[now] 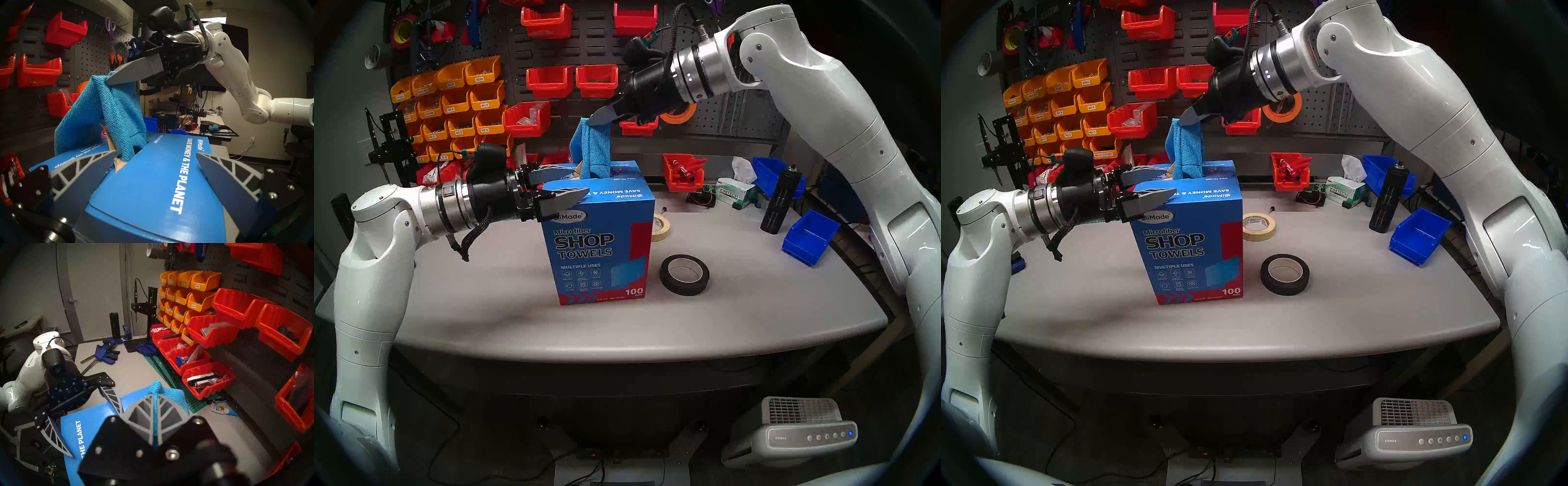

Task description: Take out a shop towel

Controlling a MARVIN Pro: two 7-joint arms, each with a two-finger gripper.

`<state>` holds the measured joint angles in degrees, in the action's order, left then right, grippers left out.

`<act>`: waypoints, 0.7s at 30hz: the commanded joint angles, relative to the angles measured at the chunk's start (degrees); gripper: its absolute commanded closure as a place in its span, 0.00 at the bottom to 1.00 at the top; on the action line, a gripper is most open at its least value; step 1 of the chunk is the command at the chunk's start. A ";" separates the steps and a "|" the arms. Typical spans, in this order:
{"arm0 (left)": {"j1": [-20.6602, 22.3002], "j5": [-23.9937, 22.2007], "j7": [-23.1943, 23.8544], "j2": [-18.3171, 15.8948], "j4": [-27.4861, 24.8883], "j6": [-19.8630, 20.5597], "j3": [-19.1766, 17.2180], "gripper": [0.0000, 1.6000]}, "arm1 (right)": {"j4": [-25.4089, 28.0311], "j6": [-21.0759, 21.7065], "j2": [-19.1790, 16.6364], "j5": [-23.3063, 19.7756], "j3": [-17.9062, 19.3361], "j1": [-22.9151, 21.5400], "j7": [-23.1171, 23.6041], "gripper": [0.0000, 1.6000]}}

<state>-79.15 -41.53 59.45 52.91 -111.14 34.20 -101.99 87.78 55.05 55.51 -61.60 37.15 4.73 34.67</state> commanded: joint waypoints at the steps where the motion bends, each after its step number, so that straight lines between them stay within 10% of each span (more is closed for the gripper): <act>1: -0.37 -0.19 -0.04 0.15 -0.35 0.57 0.41 0.00 | 0.85 -0.05 -0.80 -0.28 2.65 -3.23 -0.35 1.00; 21: -0.71 -0.30 -1.06 1.15 -0.81 0.15 0.66 0.00 | 1.77 -0.05 -1.88 -1.36 2.84 -3.23 -1.31 1.00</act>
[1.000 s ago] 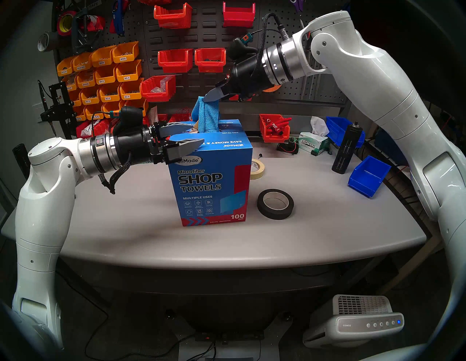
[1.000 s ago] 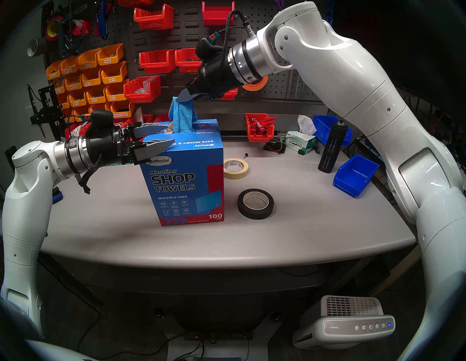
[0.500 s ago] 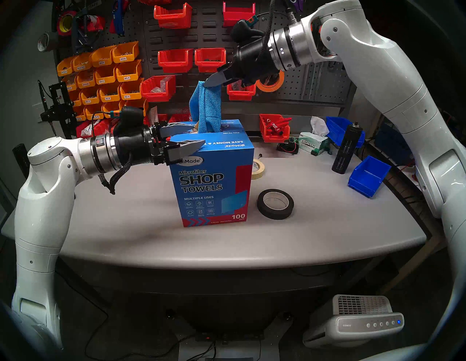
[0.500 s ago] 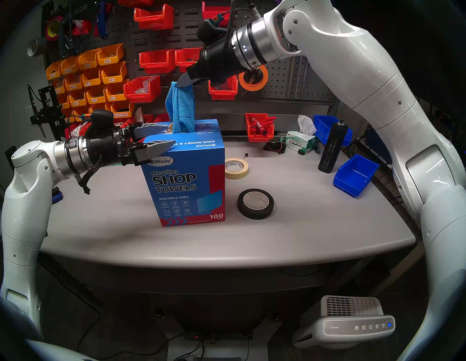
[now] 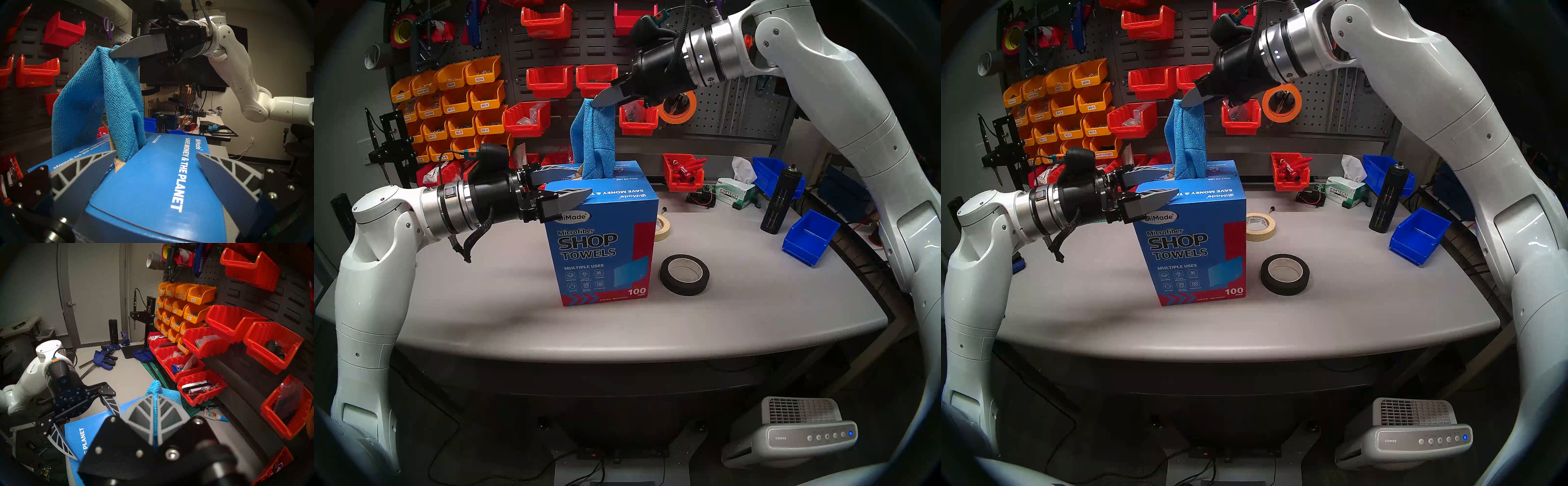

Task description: Take out a shop towel

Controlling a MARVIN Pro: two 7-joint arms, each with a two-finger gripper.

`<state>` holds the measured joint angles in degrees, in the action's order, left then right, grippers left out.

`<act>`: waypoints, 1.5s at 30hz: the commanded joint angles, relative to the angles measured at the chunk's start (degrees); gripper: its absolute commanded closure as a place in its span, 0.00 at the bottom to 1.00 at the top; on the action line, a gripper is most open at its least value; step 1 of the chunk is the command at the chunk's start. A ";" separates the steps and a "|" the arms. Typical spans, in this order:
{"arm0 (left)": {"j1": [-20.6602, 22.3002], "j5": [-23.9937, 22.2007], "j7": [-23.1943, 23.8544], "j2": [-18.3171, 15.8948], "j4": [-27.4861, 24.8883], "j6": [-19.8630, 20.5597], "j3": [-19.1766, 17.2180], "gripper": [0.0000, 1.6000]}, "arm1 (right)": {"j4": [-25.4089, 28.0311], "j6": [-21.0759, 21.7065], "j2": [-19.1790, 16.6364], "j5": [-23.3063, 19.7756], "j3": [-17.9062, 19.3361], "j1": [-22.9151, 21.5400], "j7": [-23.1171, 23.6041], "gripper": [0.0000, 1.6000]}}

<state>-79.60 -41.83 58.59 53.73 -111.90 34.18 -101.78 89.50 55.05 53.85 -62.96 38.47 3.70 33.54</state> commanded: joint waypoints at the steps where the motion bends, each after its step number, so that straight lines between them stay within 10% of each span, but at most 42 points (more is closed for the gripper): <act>1: -0.27 -0.01 -0.20 0.35 -0.06 0.17 0.44 0.00 | 0.03 -0.05 -0.20 -0.02 1.49 -2.21 -0.20 1.00; 45: 1.81 -0.06 -1.41 0.70 0.37 0.01 0.09 0.00 | -1.19 -0.37 -0.68 0.16 -0.44 -2.27 -0.26 1.00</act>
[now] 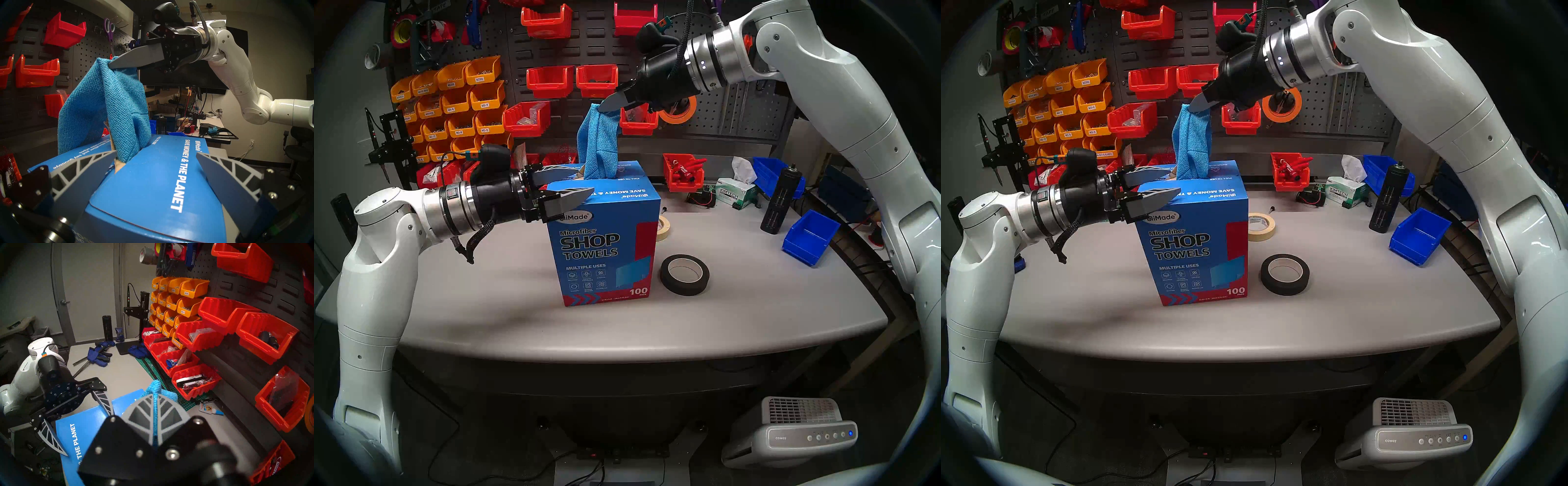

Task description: Take out a shop towel

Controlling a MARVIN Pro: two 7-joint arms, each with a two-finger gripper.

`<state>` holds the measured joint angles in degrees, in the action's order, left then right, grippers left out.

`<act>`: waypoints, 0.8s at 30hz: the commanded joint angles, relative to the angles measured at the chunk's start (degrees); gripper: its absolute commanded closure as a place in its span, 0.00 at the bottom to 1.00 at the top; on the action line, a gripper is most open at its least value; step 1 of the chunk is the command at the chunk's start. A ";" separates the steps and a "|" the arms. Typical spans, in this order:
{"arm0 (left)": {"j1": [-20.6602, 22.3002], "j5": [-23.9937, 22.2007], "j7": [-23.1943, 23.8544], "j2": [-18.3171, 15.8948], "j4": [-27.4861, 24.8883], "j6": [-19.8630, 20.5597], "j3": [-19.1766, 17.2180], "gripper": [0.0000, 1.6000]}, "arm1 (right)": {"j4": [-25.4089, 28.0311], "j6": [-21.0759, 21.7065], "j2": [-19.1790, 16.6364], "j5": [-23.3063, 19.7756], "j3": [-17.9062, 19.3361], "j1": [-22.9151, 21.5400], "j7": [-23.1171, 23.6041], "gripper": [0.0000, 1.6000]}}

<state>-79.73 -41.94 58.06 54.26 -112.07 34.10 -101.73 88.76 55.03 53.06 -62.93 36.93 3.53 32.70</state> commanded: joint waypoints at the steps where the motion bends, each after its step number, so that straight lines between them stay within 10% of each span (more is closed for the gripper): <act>1: 2.66 0.00 -1.16 0.23 0.77 0.12 0.07 0.00 | -0.51 -0.38 0.06 0.19 1.05 -2.10 0.64 1.00; 24: 10.00 -1.92 -2.34 0.30 2.77 4.75 3.08 0.00 | -0.82 -0.88 -0.22 1.17 1.34 -2.22 1.58 1.00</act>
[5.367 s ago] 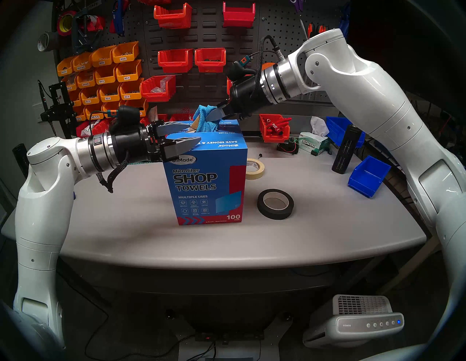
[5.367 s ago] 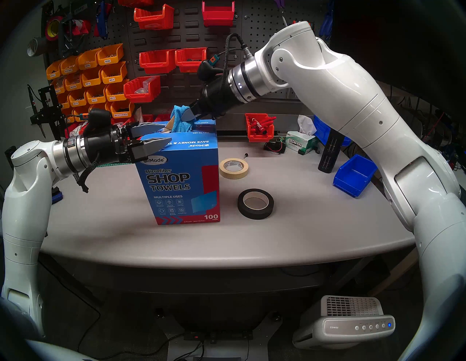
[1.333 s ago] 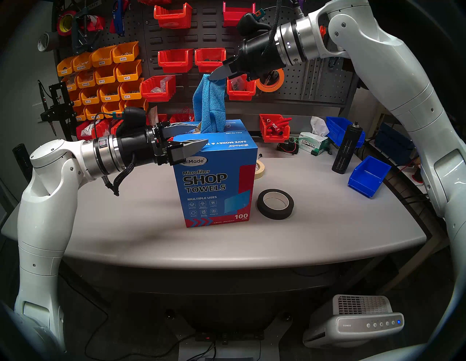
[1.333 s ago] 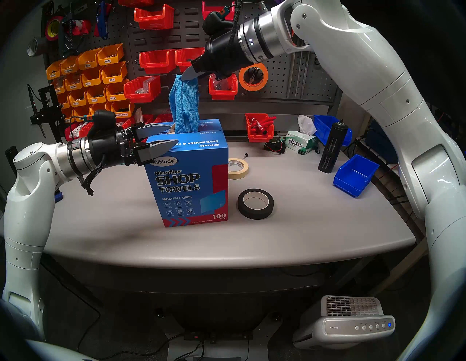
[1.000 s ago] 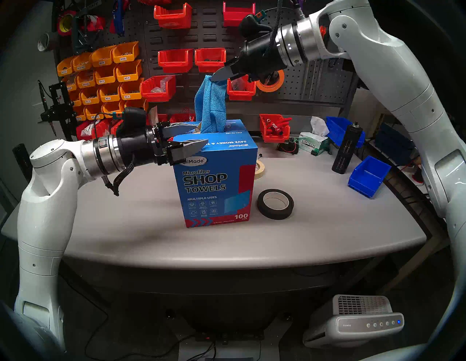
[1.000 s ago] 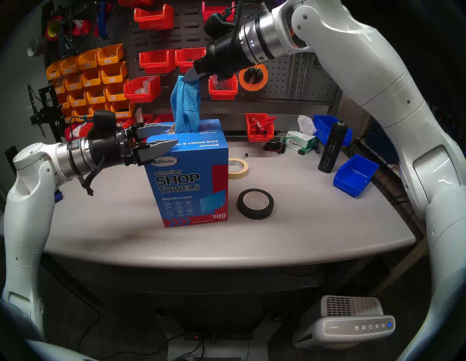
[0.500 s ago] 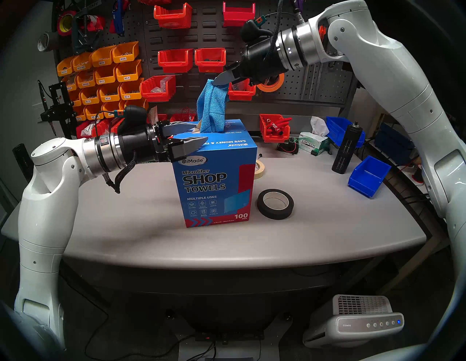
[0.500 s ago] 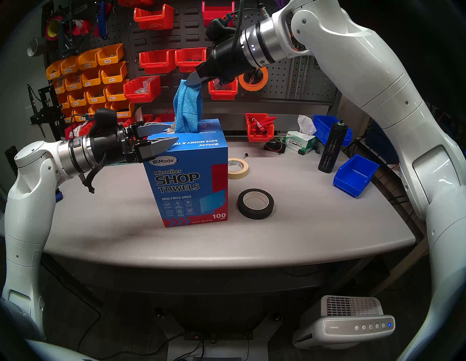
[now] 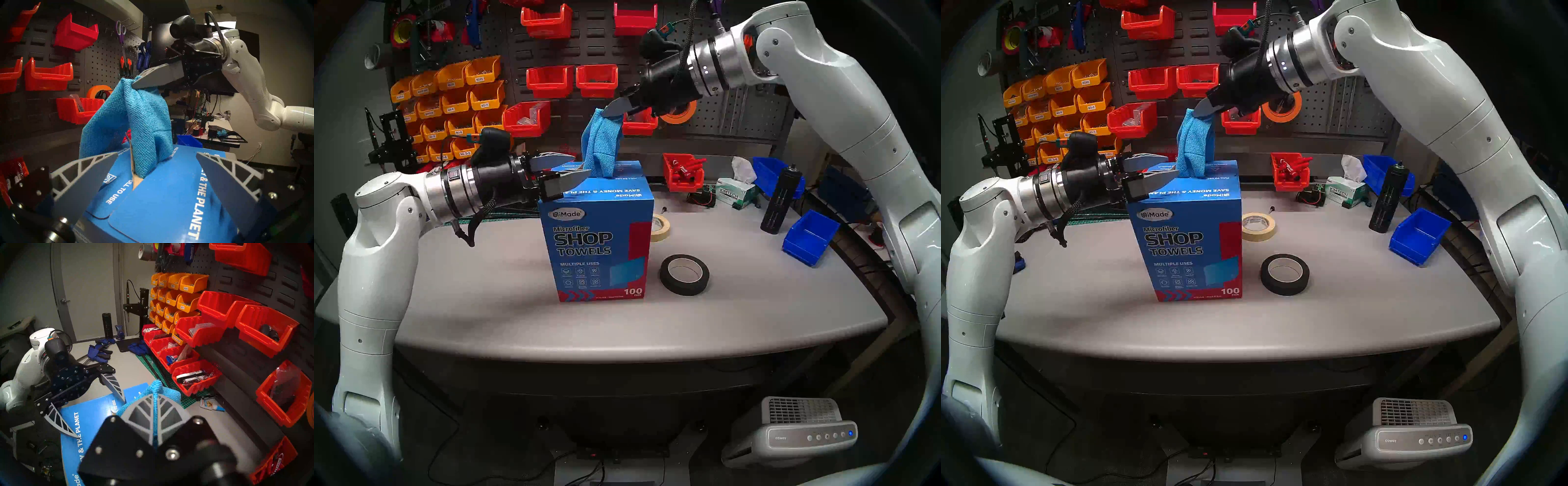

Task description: Take out a shop towel

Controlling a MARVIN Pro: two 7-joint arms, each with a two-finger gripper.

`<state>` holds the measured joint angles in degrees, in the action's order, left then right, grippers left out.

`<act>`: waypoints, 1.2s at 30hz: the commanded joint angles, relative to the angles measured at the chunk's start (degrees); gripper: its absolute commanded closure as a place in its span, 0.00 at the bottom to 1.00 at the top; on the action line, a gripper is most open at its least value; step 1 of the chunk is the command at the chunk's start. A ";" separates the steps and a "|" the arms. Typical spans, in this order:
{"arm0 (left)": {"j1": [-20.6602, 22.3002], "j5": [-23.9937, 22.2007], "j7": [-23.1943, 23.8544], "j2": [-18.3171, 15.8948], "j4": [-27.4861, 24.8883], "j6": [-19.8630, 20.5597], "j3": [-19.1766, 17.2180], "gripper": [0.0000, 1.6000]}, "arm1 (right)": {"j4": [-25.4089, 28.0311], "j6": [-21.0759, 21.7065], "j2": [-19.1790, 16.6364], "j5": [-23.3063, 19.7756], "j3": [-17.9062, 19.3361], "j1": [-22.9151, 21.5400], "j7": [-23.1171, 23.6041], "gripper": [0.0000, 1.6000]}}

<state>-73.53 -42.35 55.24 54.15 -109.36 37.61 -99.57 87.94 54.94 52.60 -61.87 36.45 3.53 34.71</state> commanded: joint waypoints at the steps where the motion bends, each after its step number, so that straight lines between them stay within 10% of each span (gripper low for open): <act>1: 3.87 -1.05 0.46 0.25 -0.01 1.10 1.42 0.00 | -0.10 -0.84 0.35 0.12 1.90 -2.33 -0.36 1.00; 36: 7.04 -0.10 -2.32 3.23 -0.64 1.33 3.53 0.00 | -0.04 0.06 1.33 0.81 2.84 -5.82 0.10 1.00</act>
<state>-70.63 -42.27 54.27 56.29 -109.48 39.05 -96.33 87.58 55.02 54.56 -60.87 37.40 0.27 34.54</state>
